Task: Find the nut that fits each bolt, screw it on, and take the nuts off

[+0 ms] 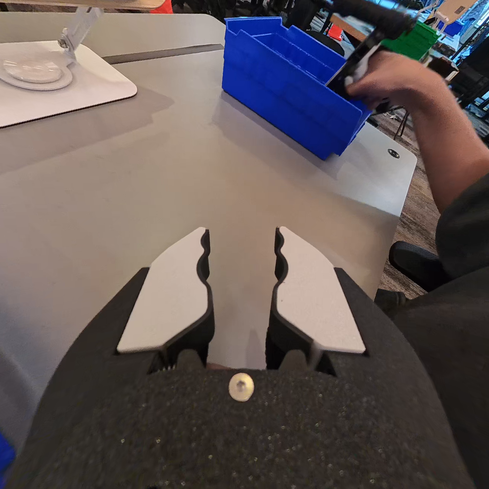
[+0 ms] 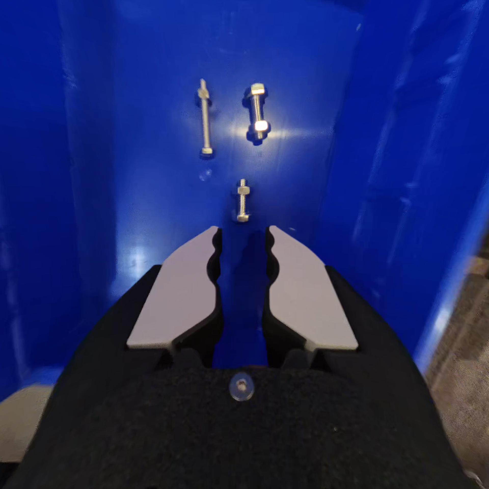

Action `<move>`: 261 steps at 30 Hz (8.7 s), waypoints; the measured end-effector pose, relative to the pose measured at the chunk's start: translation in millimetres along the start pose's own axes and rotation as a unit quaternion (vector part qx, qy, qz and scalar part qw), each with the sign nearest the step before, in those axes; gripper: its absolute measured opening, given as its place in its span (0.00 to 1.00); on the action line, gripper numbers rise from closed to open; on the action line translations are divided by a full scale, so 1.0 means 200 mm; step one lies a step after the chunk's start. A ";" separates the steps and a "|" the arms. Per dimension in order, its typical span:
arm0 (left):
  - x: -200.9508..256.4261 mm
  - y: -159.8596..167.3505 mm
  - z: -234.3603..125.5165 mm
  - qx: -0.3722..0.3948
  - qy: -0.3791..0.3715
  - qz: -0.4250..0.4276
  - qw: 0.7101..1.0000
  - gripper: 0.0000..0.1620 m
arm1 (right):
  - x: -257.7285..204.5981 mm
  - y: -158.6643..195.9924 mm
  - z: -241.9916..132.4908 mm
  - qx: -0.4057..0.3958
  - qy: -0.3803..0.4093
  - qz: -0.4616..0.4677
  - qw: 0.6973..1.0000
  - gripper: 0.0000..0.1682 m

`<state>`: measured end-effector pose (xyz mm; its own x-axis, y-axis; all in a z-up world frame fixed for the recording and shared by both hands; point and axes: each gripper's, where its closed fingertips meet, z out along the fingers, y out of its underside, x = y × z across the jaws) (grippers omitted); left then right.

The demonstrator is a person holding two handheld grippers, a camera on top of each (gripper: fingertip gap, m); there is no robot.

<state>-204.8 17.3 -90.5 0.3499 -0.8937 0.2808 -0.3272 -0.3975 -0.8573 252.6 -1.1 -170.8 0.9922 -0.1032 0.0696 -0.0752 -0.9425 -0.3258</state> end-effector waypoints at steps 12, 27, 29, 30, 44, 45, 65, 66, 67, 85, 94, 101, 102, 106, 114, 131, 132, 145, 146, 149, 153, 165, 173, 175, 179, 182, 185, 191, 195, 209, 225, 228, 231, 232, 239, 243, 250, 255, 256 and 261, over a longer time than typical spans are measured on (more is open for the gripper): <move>-0.07 0.15 -0.08 0.044 -0.126 -0.040 0.990 0.28 | -1.67 -0.06 -0.70 0.422 -0.393 -0.122 0.808 0.22; -0.18 0.17 -0.33 0.073 -0.156 -0.078 0.982 0.28 | -2.01 -0.03 -0.45 0.355 -0.387 -0.197 0.828 0.19; -0.18 0.17 -0.34 0.066 -0.155 -0.078 0.983 0.27 | -2.00 -0.03 -0.45 0.354 -0.382 -0.198 0.830 0.19; -0.18 0.16 -0.34 0.065 -0.154 -0.078 0.983 0.27 | -1.99 -0.03 -0.45 0.353 -0.385 -0.199 0.829 0.19; -0.22 -0.02 -0.50 0.064 -0.145 -0.035 0.987 0.24 | -1.91 -0.04 -0.42 0.353 -0.379 -0.194 0.833 0.17; -0.27 -0.07 -0.55 0.055 -0.163 -0.013 0.985 0.24 | -1.91 -0.04 -0.42 0.354 -0.380 -0.193 0.832 0.17; -1.74 0.08 -0.18 -0.355 -0.195 0.176 0.897 0.16 | -1.85 -0.03 -0.46 0.363 -0.362 -0.196 0.836 0.17; -1.75 0.08 -0.17 -0.360 -0.198 0.181 0.894 0.07 | -1.85 -0.03 -0.45 0.361 -0.362 -0.196 0.836 0.17; -1.76 0.08 -0.17 -0.362 -0.195 0.188 0.892 0.06 | -1.84 -0.03 -0.45 0.360 -0.363 -0.195 0.837 0.17; -0.42 -0.26 0.00 -0.306 0.093 0.414 0.852 0.06 | -1.66 -0.05 -0.53 0.381 -0.336 -0.186 0.841 0.17; -0.14 0.09 0.54 -0.348 0.199 0.443 0.802 0.06 | -1.59 0.00 -0.46 0.353 -0.324 -0.200 0.854 0.18; -0.14 0.21 0.63 -0.349 0.232 0.482 0.770 0.06 | -1.60 0.05 -0.40 0.332 -0.345 -0.208 0.853 0.18; -0.15 0.21 0.64 -0.352 0.233 0.485 0.766 0.06 | -1.60 0.06 -0.40 0.329 -0.346 -0.209 0.853 0.17; -0.16 0.22 0.63 -0.359 0.246 0.477 0.764 0.06 | -1.61 0.06 -0.38 0.326 -0.344 -0.211 0.855 0.17; -0.11 -0.05 0.32 -0.314 0.156 0.368 0.861 0.14 | -1.65 0.08 -0.36 0.318 -0.319 -0.244 0.859 0.18; 0.14 0.29 -0.19 0.045 0.053 -0.045 0.997 0.23 | -1.81 -0.04 -0.06 0.222 -0.205 -0.386 0.872 0.21; 0.15 0.29 -0.20 0.044 0.062 -0.048 0.996 0.23 | -1.82 -0.04 -0.05 0.219 -0.209 -0.377 0.875 0.19; 0.23 0.30 -0.23 0.033 0.113 -0.024 0.993 0.23 | -1.86 -0.06 -0.05 0.165 -0.364 -0.253 0.881 0.15; 0.23 0.30 -0.23 0.032 0.113 -0.024 0.993 0.23 | -1.86 -0.06 -0.04 0.165 -0.352 -0.264 0.882 0.13; 0.24 0.32 -0.22 0.023 0.112 -0.019 0.993 0.23 | -1.86 -0.05 -0.04 0.176 -0.333 -0.292 0.879 0.12; 0.25 0.33 -0.20 0.016 0.116 -0.014 0.993 0.23 | -1.88 -0.04 -0.03 0.192 -0.307 -0.339 0.868 0.12; 0.06 0.29 -0.31 0.017 0.026 -0.003 1.000 0.21 | -1.69 -0.13 -0.48 0.373 -0.149 -0.405 0.821 0.11; -0.08 0.43 -0.40 -0.007 -0.058 -0.020 0.998 0.21 | -1.60 -0.08 -0.58 0.392 -0.178 -0.361 0.828 0.11; -0.12 0.44 -0.44 -0.021 -0.078 -0.022 0.997 0.21 | -1.60 -0.07 -0.57 0.391 -0.177 -0.358 0.829 0.11; -0.31 0.32 -0.65 -0.055 -0.158 -0.011 0.986 0.21 | -1.60 -0.08 -0.56 0.394 -0.185 -0.349 0.830 0.11; -0.59 0.22 -0.81 -0.148 -0.257 -0.013 0.955 0.26 | -1.61 -0.08 -0.57 0.398 -0.196 -0.348 0.826 0.11; -0.85 0.24 -0.87 -0.268 -0.313 -0.031 0.911 0.26 | -1.63 -0.09 -0.56 0.397 -0.197 -0.358 0.822 0.11; -1.09 0.43 -0.76 -0.407 -0.265 -0.133 0.864 0.26 | -1.64 -0.09 -0.52 0.394 -0.203 -0.366 0.818 0.11; -1.14 0.49 -0.74 -0.459 -0.257 -0.143 0.838 0.26 | -1.61 -0.10 -0.47 0.389 -0.219 -0.353 0.822 0.11; -1.09 0.55 -0.69 -0.536 -0.208 -0.137 0.807 0.19 | -1.55 -0.11 -0.42 0.379 -0.233 -0.336 0.830 0.11; -1.12 0.41 -0.71 -0.406 -0.167 -0.072 0.896 0.11 | -1.55 -0.12 -0.48 0.391 -0.219 -0.345 0.825 0.11; -0.96 0.17 -0.71 -0.236 -0.104 -0.082 0.963 0.11 | -1.54 -0.13 -0.50 0.396 -0.212 -0.350 0.822 0.11; -0.65 -0.10 -0.67 -0.080 0.034 -0.113 0.990 0.11 | -1.55 -0.14 -0.52 0.408 -0.208 -0.366 0.810 0.11; -0.55 -0.17 -0.64 -0.047 0.080 -0.124 0.988 0.11 | -1.56 -0.13 -0.52 0.410 -0.205 -0.374 0.806 0.11; 0.01 -0.44 -0.22 -0.021 0.355 -0.240 0.903 0.11 | -1.70 -0.21 -0.68 0.495 -0.143 -0.463 0.721 0.11; 0.07 -0.40 0.01 -0.086 0.386 -0.251 0.883 0.11 | -1.77 -0.24 -0.79 0.524 -0.106 -0.514 0.671 0.11; 0.11 -0.38 0.12 -0.108 0.428 -0.269 0.856 0.11 | -1.81 -0.24 -0.79 0.516 -0.058 -0.557 0.649 0.11; 0.13 -0.35 0.14 -0.116 0.433 -0.266 0.853 0.11 | -1.83 -0.22 -0.77 0.507 -0.053 -0.570 0.644 0.11; 0.13 -0.35 0.14 -0.116 0.432 -0.269 0.853 0.11 | -1.83 -0.22 -0.77 0.507 -0.048 -0.573 0.642 0.11; 0.11 -0.32 0.15 -0.126 0.413 -0.251 0.866 0.11 | -1.84 -0.22 -0.75 0.498 -0.056 -0.582 0.641 0.11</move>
<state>-149.2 30.2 -42.3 -0.2105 -0.3983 0.8928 -0.5335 -0.7184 -0.4463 -124.7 30.2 -41.3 0.3247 0.5615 0.7611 0.7668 0.3148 -0.5594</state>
